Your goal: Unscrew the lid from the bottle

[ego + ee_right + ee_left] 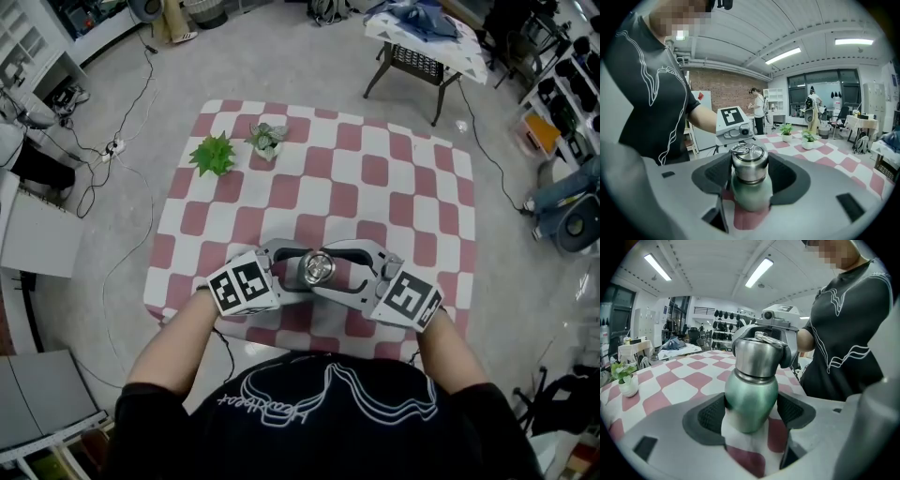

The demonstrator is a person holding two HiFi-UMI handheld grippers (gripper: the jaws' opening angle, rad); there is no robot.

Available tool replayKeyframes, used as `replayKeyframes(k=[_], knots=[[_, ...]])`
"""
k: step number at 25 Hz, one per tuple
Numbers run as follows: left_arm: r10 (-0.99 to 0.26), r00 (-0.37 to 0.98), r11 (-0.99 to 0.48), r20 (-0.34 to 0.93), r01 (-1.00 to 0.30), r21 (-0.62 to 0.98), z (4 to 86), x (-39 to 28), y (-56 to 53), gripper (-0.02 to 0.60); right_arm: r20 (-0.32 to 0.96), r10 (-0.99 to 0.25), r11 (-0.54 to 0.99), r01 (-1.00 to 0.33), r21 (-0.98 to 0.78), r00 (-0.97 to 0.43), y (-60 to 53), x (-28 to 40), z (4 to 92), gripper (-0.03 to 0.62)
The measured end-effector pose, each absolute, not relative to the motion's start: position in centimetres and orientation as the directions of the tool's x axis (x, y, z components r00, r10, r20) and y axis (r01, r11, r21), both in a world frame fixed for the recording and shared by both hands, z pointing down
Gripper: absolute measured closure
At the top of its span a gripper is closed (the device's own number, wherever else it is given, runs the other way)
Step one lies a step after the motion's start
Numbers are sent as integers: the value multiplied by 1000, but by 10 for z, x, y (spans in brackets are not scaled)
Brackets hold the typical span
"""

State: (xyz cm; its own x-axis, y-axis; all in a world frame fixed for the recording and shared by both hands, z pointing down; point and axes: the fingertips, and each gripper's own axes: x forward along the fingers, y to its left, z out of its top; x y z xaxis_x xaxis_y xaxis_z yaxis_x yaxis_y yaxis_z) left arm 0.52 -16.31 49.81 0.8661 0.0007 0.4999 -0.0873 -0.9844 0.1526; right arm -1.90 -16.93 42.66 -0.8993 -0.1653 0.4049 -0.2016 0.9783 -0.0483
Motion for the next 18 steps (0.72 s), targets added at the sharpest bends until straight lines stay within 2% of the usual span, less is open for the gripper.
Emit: replayKeyframes(k=[9, 13, 18], knots=[[-53, 856, -982, 514, -137, 128, 498, -3, -165, 247, 384, -224, 968, -251, -21, -896, -172, -19, 423, 349], [-101, 882, -969, 460, -192, 155, 477, -18, -167, 247, 362, -246, 963, -269, -14, -899, -172, -18, 412, 349], [-230, 897, -941, 376, -304, 150, 437, -39, -169, 249, 301, -311, 945, -327, -2, -902, -168, -14, 388, 349]])
